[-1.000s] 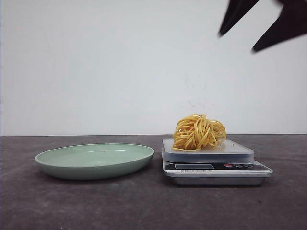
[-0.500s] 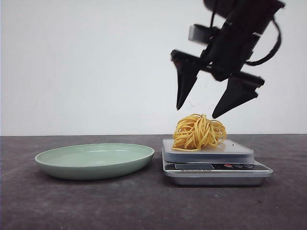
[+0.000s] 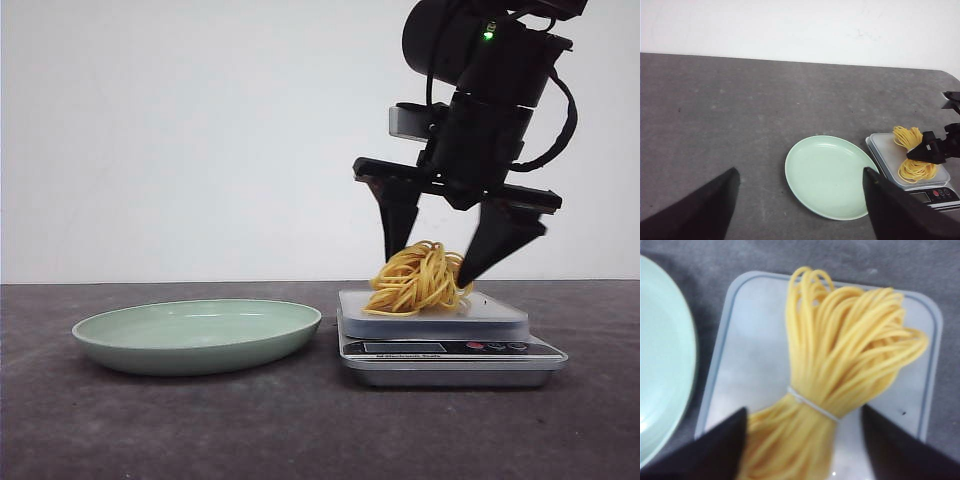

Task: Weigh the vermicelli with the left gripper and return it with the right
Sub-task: 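Lower the right gripper onto the vermicelli on the scale and grasp it, then lift the vermicelli with the right gripper and carry it toward the plate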

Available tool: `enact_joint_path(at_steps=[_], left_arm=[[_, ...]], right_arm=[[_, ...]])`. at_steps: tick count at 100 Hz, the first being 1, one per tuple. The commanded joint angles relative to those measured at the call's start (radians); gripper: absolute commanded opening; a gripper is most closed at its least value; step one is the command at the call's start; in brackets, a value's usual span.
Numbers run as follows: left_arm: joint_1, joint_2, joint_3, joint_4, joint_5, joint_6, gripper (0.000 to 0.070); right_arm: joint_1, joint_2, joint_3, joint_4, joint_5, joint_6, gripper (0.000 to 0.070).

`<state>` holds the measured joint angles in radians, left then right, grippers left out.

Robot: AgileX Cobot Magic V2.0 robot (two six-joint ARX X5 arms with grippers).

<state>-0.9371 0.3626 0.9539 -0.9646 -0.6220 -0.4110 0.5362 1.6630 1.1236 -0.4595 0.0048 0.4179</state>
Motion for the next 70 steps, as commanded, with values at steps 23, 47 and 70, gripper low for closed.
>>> enact_joint_path(at_steps=[23, 47, 70], left_arm=[[-0.010, 0.002, 0.011, 0.007, 0.002, 0.006, 0.0470], [-0.010, 0.002, 0.011, 0.009, 0.002, 0.006, 0.0470], [-0.010, 0.002, 0.011, 0.016, 0.002, 0.004, 0.0470]], right_arm=[[0.031, 0.016, 0.026, 0.019, 0.035, 0.025, 0.0000], [0.081, -0.021, 0.123, 0.021, 0.042, 0.019, 0.0000], [0.136, -0.016, 0.276, 0.083, -0.091, 0.048, 0.0000]])
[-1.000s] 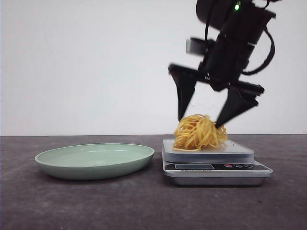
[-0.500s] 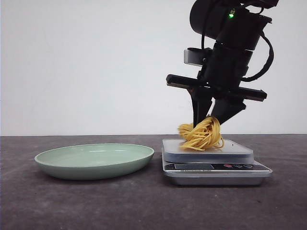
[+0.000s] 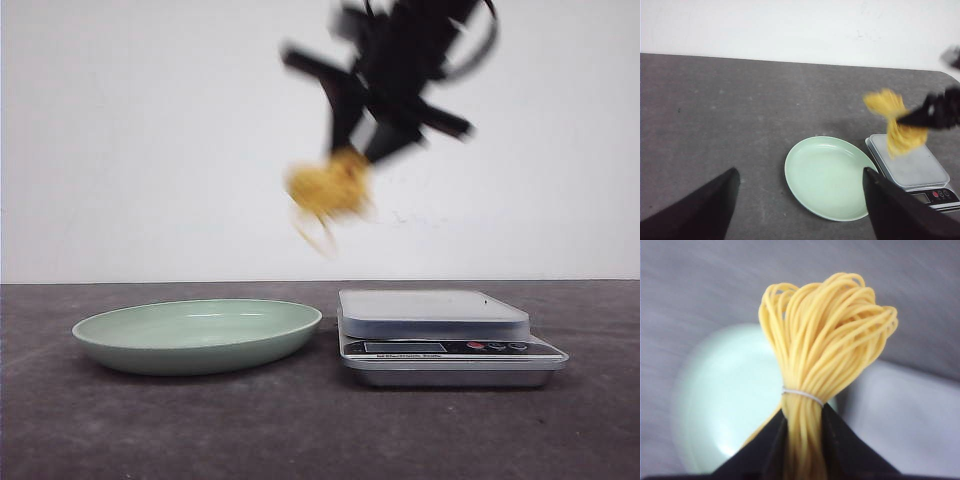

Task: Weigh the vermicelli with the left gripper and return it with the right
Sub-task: 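Lift the vermicelli with the right gripper and carry it toward the plate, then lower the vermicelli onto the green plate and open the right gripper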

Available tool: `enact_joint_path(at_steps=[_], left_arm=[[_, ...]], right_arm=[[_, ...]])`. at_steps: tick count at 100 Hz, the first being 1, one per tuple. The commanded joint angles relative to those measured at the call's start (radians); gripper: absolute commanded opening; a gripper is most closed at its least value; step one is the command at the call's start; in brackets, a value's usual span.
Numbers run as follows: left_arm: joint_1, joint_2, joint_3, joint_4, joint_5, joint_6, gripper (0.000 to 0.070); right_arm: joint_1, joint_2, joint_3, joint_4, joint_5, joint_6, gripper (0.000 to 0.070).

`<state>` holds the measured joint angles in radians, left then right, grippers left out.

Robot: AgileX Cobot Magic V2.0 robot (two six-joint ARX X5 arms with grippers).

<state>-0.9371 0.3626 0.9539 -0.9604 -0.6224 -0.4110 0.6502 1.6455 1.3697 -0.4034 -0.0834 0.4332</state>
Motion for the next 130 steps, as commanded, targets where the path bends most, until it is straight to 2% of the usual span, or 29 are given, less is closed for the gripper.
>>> enact_joint_path(at_steps=[1, 28, 74, 108, 114, 125, 130], left_arm=[[-0.010, 0.002, 0.011, 0.012, 0.002, 0.004, 0.0470], [-0.010, 0.002, 0.011, 0.016, 0.002, -0.002, 0.0470], [-0.010, 0.002, 0.011, 0.017, 0.002, -0.002, 0.0470], [-0.010, 0.002, 0.011, 0.010, 0.002, -0.002, 0.0470], [-0.010, 0.002, 0.011, 0.010, 0.002, -0.002, 0.0470], [-0.010, 0.002, 0.011, 0.011, 0.001, -0.001, 0.0470], [-0.010, 0.002, 0.011, 0.011, 0.001, -0.002, 0.0470]], right_arm=[[0.025, 0.002, 0.033, 0.033, -0.003, 0.035, 0.0000], [0.092, 0.048, 0.038, 0.150, -0.005, 0.110, 0.0000], [0.173, 0.293, 0.038, 0.185, 0.005, 0.164, 0.0000], [0.181, 0.372, 0.038, 0.169, 0.008, 0.190, 0.0000], [0.181, 0.372, 0.038, 0.175, 0.009, 0.188, 0.0063], [0.182, 0.371, 0.039, 0.208, 0.005, 0.186, 0.0367], [0.178, 0.359, 0.039, 0.215, 0.001, 0.175, 0.0450]])
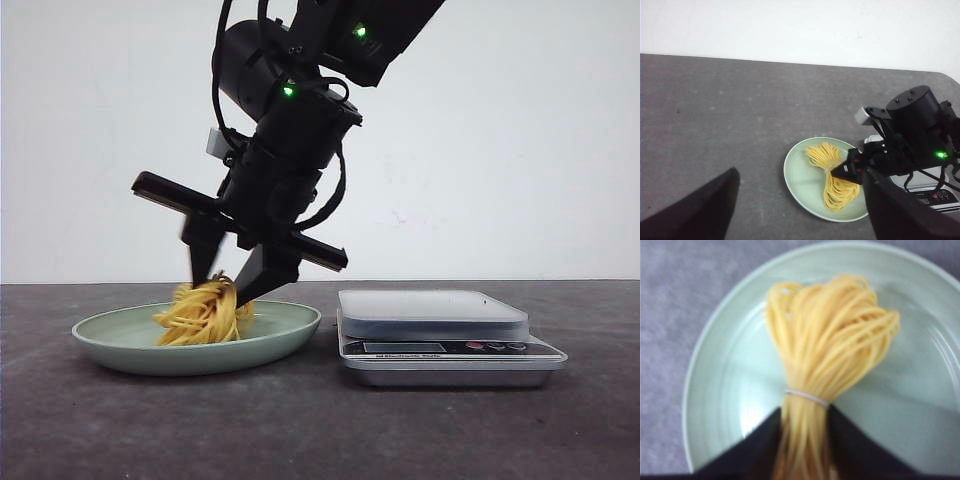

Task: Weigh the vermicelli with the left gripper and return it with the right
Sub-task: 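Lower the vermicelli onto the green plate and open the right gripper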

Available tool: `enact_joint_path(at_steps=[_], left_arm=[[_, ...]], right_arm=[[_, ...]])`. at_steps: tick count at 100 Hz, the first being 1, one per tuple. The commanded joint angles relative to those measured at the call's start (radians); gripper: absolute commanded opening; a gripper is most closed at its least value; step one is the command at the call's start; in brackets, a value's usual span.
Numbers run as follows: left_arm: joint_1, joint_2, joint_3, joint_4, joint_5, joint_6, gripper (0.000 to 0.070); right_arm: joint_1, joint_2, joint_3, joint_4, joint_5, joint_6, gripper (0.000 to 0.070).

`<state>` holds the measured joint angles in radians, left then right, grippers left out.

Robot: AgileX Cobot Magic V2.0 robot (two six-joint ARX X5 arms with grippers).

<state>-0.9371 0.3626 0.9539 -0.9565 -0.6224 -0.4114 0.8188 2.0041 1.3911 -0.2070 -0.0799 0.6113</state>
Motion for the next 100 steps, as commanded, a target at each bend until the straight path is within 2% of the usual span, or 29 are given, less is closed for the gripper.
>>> enact_joint_path(at_steps=[1, 14, 25, 55, 79, 100], left_arm=[[-0.010, 0.002, 0.011, 0.007, 0.001, -0.001, 0.0470], [-0.010, 0.002, 0.011, 0.007, 0.001, -0.001, 0.0470], [-0.010, 0.002, 0.011, 0.011, 0.001, -0.001, 0.0470], [-0.010, 0.002, 0.011, 0.031, -0.010, 0.003, 0.0470], [-0.010, 0.002, 0.011, 0.037, -0.010, 0.003, 0.0470], [-0.010, 0.002, 0.011, 0.060, -0.009, 0.003, 0.0470]], right_arm=[[0.008, -0.003, 0.018, 0.019, -0.002, -0.008, 0.0454], [-0.003, -0.070, 0.018, 0.020, 0.010, -0.068, 0.0454], [-0.023, -0.174, 0.018, -0.024, 0.032, -0.154, 0.0454], [-0.044, -0.632, 0.018, -0.256, 0.244, -0.444, 0.0454], [-0.010, -1.038, 0.018, -0.460, 0.373, -0.519, 0.0454], [0.013, -1.312, 0.008, -0.625, 0.455, -0.525, 0.0454]])
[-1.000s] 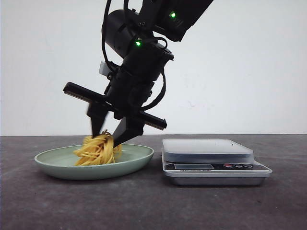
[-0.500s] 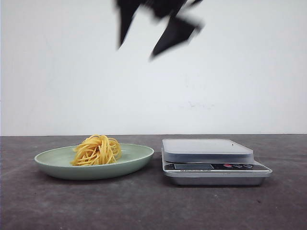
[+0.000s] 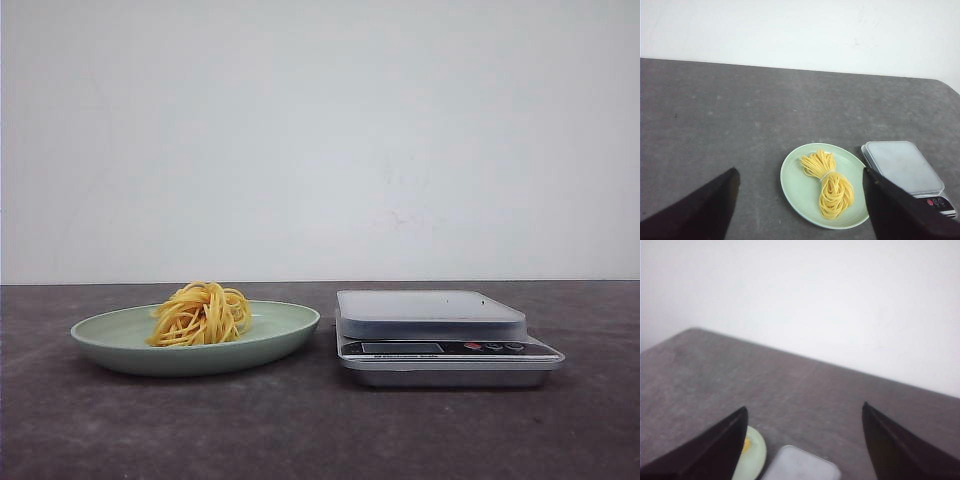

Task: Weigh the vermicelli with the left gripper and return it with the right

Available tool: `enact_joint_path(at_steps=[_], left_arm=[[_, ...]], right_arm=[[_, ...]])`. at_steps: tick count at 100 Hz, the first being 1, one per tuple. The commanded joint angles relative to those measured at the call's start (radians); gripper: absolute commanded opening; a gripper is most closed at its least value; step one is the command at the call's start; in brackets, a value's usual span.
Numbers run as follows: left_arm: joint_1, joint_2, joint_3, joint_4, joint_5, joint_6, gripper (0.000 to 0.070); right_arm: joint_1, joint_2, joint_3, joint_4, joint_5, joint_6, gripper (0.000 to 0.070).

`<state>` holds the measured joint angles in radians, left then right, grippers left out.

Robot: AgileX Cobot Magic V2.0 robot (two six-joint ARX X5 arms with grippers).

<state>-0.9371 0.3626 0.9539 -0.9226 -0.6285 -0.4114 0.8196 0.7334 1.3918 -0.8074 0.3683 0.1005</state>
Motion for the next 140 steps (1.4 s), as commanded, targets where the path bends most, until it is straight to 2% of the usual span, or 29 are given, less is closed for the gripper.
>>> enact_joint_path(at_steps=[1, 22, 35, 55, 70, 75, 78, 80, 82, 85, 86, 88, 90, 93, 140], left_arm=[[-0.010, 0.002, 0.011, 0.029, -0.003, 0.003, 0.0470], [-0.010, 0.003, 0.011, 0.067, -0.003, 0.008, 0.0470], [-0.010, 0.003, 0.011, 0.075, 0.008, 0.011, 0.0470], [-0.010, 0.003, 0.011, 0.072, 0.009, 0.011, 0.0470], [-0.010, 0.003, 0.011, 0.053, 0.008, 0.010, 0.0468], [-0.010, 0.003, 0.011, 0.044, 0.008, 0.010, 0.0439], [-0.010, 0.003, 0.011, 0.039, 0.008, 0.010, 0.0365], [-0.010, 0.003, 0.011, 0.035, 0.008, 0.010, 0.0283], [-0.010, 0.003, 0.011, 0.032, 0.008, 0.010, 0.0177], [-0.010, 0.003, 0.011, 0.029, 0.008, 0.013, 0.0000], [-0.010, 0.003, 0.011, 0.029, 0.008, 0.015, 0.0000], [-0.010, 0.003, 0.011, 0.029, 0.008, 0.016, 0.0022], [-0.010, 0.003, 0.011, 0.030, 0.008, 0.019, 0.0005], [-0.010, 0.003, 0.011, 0.031, 0.008, 0.021, 0.0000], [-0.010, 0.003, 0.012, 0.025, 0.008, 0.021, 0.0000]], right_arm=[[0.012, -0.051, 0.005, -0.029, 0.007, -0.014, 0.0454], [0.008, -0.268, -0.118, -0.099, 0.033, -0.009, 0.0454], [-0.005, -0.400, -0.262, -0.098, 0.031, 0.032, 0.0454], [-0.013, -0.542, -0.468, -0.056, 0.004, 0.111, 0.0454], [-0.013, -0.557, -0.533, -0.045, -0.034, 0.156, 0.0453], [-0.013, -0.556, -0.542, -0.041, -0.048, 0.175, 0.0450], [-0.013, -0.555, -0.546, -0.037, -0.055, 0.182, 0.0408], [-0.013, -0.555, -0.548, -0.034, -0.060, 0.181, 0.0338], [-0.013, -0.554, -0.549, -0.033, -0.062, 0.181, 0.0238], [-0.012, -0.554, -0.549, -0.033, -0.061, 0.180, 0.0049], [-0.012, -0.554, -0.549, -0.032, -0.060, 0.180, 0.0000], [-0.012, -0.554, -0.549, -0.030, -0.059, 0.179, 0.0000], [-0.012, -0.554, -0.549, -0.026, -0.055, 0.179, 0.0023], [-0.012, -0.554, -0.549, -0.022, -0.053, 0.180, 0.0006], [-0.012, -0.554, -0.549, 0.008, -0.053, 0.199, 0.0006]])
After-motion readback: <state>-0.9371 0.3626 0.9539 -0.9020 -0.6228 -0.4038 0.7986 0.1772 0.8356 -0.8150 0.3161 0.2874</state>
